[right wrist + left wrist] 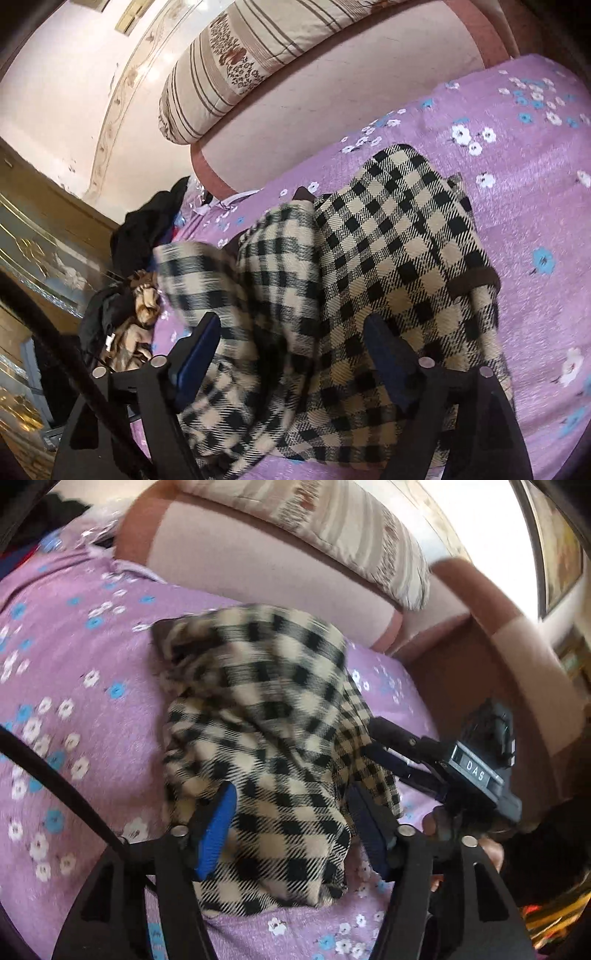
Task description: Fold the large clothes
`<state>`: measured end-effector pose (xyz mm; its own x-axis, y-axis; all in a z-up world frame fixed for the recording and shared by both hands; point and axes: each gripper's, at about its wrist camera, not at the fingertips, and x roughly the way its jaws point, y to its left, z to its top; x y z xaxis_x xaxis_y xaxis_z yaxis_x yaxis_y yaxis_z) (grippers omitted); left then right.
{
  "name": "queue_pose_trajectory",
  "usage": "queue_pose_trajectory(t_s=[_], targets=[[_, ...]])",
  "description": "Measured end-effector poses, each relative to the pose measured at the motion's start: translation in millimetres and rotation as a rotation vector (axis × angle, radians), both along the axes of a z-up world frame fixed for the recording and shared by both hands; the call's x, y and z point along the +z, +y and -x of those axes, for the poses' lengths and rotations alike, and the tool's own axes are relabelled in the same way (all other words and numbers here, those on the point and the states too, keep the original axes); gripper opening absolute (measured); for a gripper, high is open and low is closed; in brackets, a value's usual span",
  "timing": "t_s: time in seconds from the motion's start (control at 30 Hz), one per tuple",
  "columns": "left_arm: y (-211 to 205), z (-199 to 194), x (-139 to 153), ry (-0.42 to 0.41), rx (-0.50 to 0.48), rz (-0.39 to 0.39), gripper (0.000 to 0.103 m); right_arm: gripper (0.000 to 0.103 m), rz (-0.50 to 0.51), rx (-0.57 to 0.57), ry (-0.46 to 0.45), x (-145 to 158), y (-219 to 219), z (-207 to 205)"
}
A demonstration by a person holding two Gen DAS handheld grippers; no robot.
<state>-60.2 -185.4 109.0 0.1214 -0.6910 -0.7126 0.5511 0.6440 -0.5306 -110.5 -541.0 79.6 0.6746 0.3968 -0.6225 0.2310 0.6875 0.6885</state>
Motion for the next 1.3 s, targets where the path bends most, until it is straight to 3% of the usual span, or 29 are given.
queue_pose_trajectory(t_s=[0.13,0.2,0.3,0.5,0.67,0.7,0.77,0.83,1.0,1.1,1.2,1.3], targets=[[14,1,-2,-0.052,0.077,-0.103,0.072,0.091,-0.055,0.025,-0.011,-9,1,-4],[15,7,-15,-0.052,0.085,-0.192,0.073,0.091,-0.110,0.044,0.000,-20,3,-10],[10,18,-36,-0.041,0.068,-0.253,0.073,0.091,-0.139,0.078,0.014,-32,12,-15],[7,24,-50,-0.040,0.097,-0.258,0.075,0.091,-0.133,0.171,-0.032,-28,36,-12],[4,31,-48,-0.044,0.093,-0.256,0.075,0.091,-0.014,0.183,-0.040,-24,57,-24],[4,32,-48,-0.039,0.098,-0.253,0.075,0.085,0.009,0.191,-0.039,-25,62,-29],[0,27,-47,-0.028,0.108,-0.246,0.075,0.036,0.085,0.200,-0.018,-25,71,-37],[-1,28,-41,-0.024,0.111,-0.231,0.075,0.021,0.135,0.198,-0.020,-23,75,-40],[6,29,-14,-0.064,0.148,-0.119,0.081,0.013,0.196,0.162,-0.082,12,51,-26],[0,30,-14,-0.075,0.165,-0.112,0.082,0.012,0.253,0.110,-0.084,31,15,-17],[-18,33,-24,-0.084,0.127,-0.157,0.082,0.012,0.324,0.044,-0.024,25,-14,-17],[-38,40,-39,-0.082,0.073,-0.189,0.083,0.012,0.381,0.000,0.089,-6,-26,-30]])
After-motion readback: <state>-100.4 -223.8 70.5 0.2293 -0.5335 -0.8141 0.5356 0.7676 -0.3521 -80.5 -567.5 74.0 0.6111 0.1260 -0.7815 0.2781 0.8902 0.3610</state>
